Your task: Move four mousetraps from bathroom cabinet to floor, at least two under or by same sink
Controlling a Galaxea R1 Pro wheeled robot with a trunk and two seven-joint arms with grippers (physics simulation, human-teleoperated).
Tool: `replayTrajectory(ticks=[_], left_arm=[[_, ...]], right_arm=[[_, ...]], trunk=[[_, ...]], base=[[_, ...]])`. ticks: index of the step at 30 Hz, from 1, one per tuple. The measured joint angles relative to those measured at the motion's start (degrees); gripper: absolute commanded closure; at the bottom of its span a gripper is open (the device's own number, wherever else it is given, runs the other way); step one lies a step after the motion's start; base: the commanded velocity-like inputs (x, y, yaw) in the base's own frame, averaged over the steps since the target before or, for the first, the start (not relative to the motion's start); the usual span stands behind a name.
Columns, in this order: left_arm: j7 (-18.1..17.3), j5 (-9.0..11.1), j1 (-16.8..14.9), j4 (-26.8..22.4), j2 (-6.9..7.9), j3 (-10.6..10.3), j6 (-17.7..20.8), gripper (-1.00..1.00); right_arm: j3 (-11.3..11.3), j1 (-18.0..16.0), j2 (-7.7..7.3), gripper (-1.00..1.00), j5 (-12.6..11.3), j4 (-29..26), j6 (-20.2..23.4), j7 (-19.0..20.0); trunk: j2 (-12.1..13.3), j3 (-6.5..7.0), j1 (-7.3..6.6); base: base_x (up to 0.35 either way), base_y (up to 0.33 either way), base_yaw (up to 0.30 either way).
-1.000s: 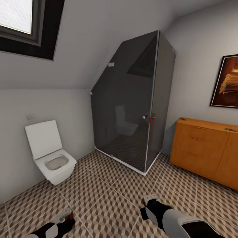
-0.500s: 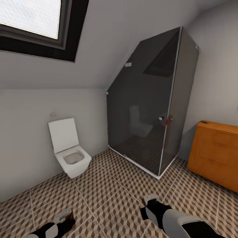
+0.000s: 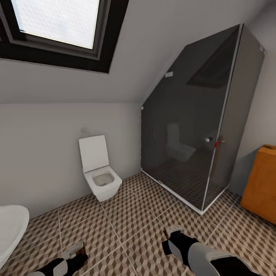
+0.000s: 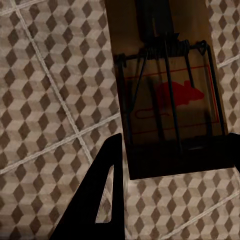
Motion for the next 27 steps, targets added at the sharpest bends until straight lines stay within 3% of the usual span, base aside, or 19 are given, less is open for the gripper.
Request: replayTrajectory(ticks=[6,27], left_arm=[[0.0,0.0,0.0,0.0,-0.01,0.0,0.0,1.0],[0.1,0.1,0.0,0.0,-0.01,0.0,0.3,1.0]], right_arm=[[0.0,0.0,0.75,1.0,0.0,0.0,0.0,-0.1],[0.0,0.0,0.92,1.0,0.1,0.0,0.0,-0.1]], trunk=[[0.0,0.0,0.0],[0.0,0.0,0.0]], base=[[0.0,0.0,0.3],[0.0,0.0,0.3]])
